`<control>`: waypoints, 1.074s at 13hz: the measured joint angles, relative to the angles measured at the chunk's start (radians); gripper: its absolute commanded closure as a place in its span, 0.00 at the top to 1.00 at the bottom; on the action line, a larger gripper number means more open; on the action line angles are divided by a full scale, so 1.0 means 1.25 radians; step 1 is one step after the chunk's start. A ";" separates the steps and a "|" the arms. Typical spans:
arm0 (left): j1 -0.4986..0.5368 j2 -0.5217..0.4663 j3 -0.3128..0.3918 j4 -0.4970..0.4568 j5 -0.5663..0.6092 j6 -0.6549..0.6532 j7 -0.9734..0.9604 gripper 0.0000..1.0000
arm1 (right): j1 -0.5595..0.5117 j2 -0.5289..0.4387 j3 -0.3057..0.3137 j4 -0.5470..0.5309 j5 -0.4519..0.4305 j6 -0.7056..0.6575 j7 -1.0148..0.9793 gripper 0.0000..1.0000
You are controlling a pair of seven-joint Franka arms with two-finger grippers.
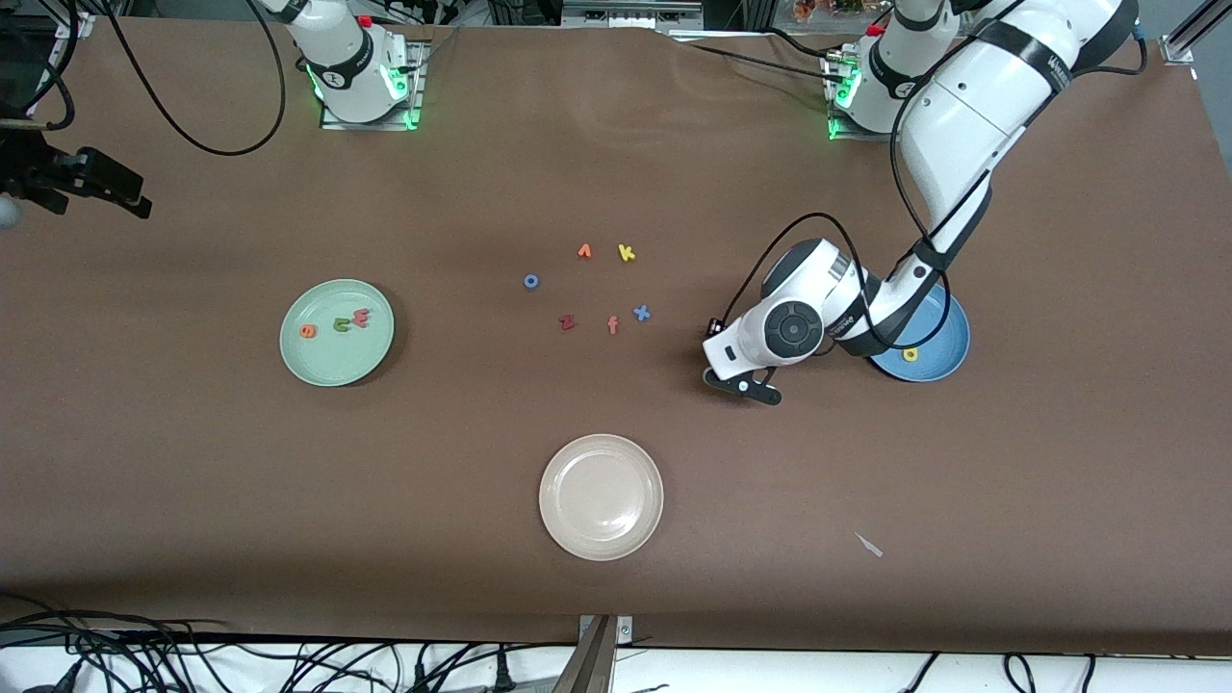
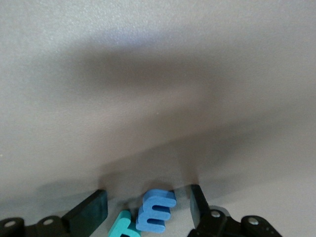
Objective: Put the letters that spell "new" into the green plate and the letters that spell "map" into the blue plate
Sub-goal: 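Retract the right gripper while the left gripper grasps the blue E, then carry the blue E onto the blue plate and open the left gripper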
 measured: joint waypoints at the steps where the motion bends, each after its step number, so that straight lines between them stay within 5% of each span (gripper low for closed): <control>1: 0.000 -0.001 -0.002 0.000 0.000 -0.001 0.000 0.66 | -0.006 0.001 0.009 0.000 0.000 0.000 0.000 1.00; 14: -0.004 -0.005 -0.011 -0.002 0.000 -0.013 -0.037 0.24 | -0.015 0.023 0.012 0.002 0.033 0.009 -0.008 1.00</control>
